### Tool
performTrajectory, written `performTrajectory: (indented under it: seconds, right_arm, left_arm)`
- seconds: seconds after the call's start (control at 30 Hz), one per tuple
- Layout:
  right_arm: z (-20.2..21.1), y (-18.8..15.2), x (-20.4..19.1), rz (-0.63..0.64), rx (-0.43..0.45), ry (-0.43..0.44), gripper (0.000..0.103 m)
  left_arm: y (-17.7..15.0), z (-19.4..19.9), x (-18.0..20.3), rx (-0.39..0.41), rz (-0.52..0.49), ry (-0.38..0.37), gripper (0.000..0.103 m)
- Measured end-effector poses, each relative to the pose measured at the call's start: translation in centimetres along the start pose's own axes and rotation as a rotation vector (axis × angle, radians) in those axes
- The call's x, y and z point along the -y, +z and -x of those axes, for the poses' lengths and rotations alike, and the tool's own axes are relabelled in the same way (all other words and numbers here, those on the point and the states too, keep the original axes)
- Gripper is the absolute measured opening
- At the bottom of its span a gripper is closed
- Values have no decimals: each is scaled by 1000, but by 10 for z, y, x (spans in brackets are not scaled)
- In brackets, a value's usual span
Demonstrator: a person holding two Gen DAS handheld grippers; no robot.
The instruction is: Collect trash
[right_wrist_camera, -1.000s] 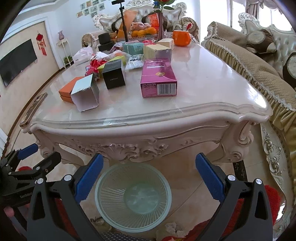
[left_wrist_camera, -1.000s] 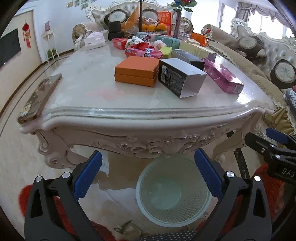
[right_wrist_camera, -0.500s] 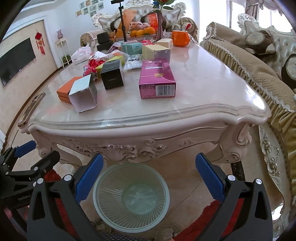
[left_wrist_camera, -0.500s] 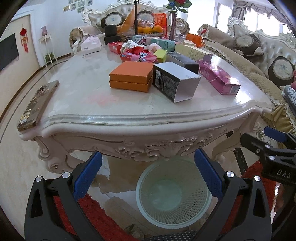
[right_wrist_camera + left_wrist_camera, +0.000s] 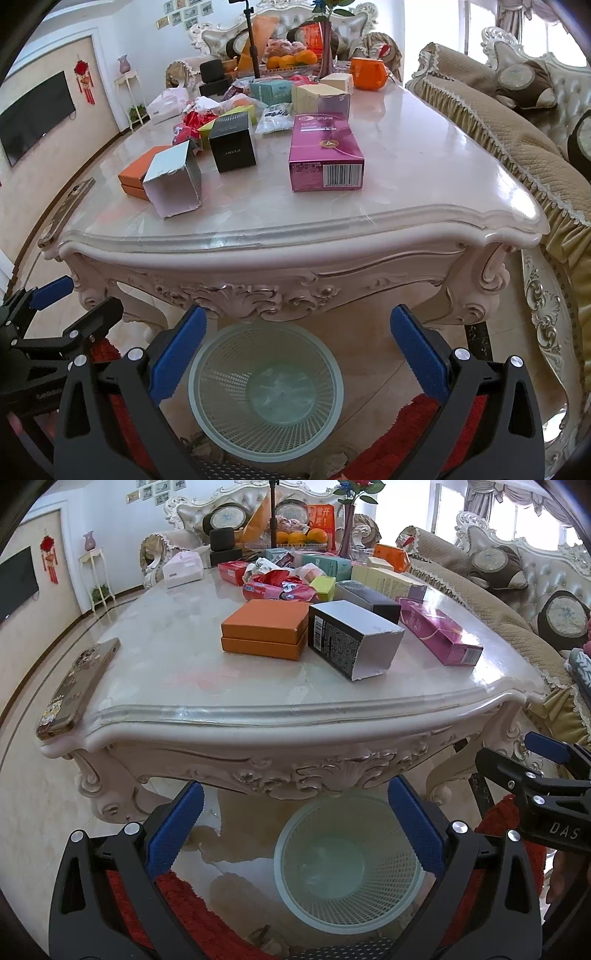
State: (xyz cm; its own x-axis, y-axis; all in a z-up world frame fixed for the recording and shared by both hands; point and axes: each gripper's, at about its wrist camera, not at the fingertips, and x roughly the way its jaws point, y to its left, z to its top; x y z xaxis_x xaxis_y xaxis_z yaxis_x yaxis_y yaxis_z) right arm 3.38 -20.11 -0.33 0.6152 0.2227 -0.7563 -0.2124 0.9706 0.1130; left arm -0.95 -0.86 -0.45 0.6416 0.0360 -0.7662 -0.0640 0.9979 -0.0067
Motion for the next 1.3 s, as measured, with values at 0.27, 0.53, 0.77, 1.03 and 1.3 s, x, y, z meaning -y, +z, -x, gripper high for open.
performTrajectory:
  seconds: [0.27,0.53,0.77,1.03,1.3]
  right_arm:
    - [0,-1,1,-8,-6,-2,96]
    - [1,-3,1,-9,-7,2,96]
    - [3,-4,0,-9,-6,-2,96]
    - [5,-7,1,-15,-4,-7,96]
    - [13,11,10,-15,94,32,96]
  left_arm:
    - [1,-3,0,-9,-3,-1,97]
    - [0,-2,3,-10,-9,0,97]
    - [-2,-1,5,-10,-10,-3,97]
    - [-5,0,8,-15,-16,-8,97]
    - [9,11,-11,99,-56,53,97]
